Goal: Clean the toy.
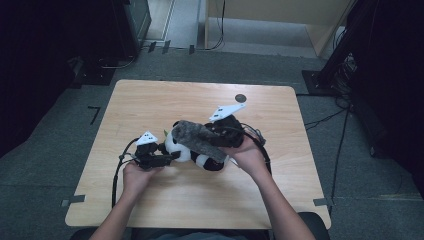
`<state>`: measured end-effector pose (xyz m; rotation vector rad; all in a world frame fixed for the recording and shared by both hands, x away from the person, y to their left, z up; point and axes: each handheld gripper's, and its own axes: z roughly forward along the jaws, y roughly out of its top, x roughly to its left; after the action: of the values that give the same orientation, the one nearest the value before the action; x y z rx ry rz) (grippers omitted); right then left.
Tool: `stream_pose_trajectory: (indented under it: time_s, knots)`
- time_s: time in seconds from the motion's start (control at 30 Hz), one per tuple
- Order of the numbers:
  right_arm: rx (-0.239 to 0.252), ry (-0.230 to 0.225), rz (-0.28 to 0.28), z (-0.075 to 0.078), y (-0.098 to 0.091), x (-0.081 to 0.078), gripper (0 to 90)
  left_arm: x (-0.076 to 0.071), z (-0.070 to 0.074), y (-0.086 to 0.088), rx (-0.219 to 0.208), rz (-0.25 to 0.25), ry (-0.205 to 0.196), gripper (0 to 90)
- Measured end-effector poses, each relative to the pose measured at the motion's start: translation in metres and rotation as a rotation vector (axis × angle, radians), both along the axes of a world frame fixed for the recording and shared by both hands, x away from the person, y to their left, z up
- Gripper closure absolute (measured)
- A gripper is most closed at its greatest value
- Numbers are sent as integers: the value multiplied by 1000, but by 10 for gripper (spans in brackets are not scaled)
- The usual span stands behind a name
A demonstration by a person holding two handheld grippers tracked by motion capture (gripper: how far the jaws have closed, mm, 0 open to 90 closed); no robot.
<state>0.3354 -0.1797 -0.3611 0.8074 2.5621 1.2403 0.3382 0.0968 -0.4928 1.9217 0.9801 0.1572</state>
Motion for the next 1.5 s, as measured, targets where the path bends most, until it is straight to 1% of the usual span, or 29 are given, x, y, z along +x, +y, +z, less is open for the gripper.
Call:
stream_pose_trajectory:
  time_s: [0.07, 0.13, 0.17, 0.23, 0.3, 0.33, 0.37, 0.47, 0.57, 0.77, 0.93, 0.97, 1.2, 1.33, 1.5]
  knots:
    - [-26, 8, 19, -8, 15, 1, 765, 0, 0, 0, -3, 2, 2, 339]
    - [-50, 18, 30, -14, 24, 2, 764, 0, 0, 0, 0, 0, 3, 339]
    - [-75, 25, 44, -19, 29, 2, 763, 0, 0, 0, 0, 0, 3, 339]
    - [-114, 35, 56, -29, 36, 1, 763, 0, 0, 0, 2, 0, 3, 338]
    - [-151, 31, 70, -38, 38, 0, 761, -1, 0, 0, 7, -3, -2, 339]
    - [-155, 29, 73, -40, 38, -1, 761, -1, 0, -1, 8, -5, -3, 339]
    - [-144, 27, 80, -42, 36, -2, 760, -1, 0, 0, 10, -7, -4, 339]
    - [-120, 48, 77, -43, 28, -2, 762, -1, 0, -1, 10, -8, -7, 340]
    - [-101, 58, 73, -45, 17, -3, 763, -1, 0, -1, 10, -6, -5, 340]
    - [-103, 71, 39, -48, -6, -7, 762, -1, 0, -1, 7, -7, -6, 340]
    - [-61, 89, 10, -52, -22, -9, 760, -1, 0, -2, 11, -16, -9, 341]
    - [-56, 92, 2, -52, -26, -9, 759, -1, 0, -2, 12, -17, -10, 341]
    - [-60, 105, -66, -51, -50, -9, 757, -1, -1, -1, 12, -19, -5, 341]
    - [-42, 130, -104, -57, -66, -10, 758, -1, -1, -1, 16, -21, -8, 341]
    - [-55, 141, -148, -64, -82, -10, 761, 0, -1, 0, 14, -21, -4, 341]
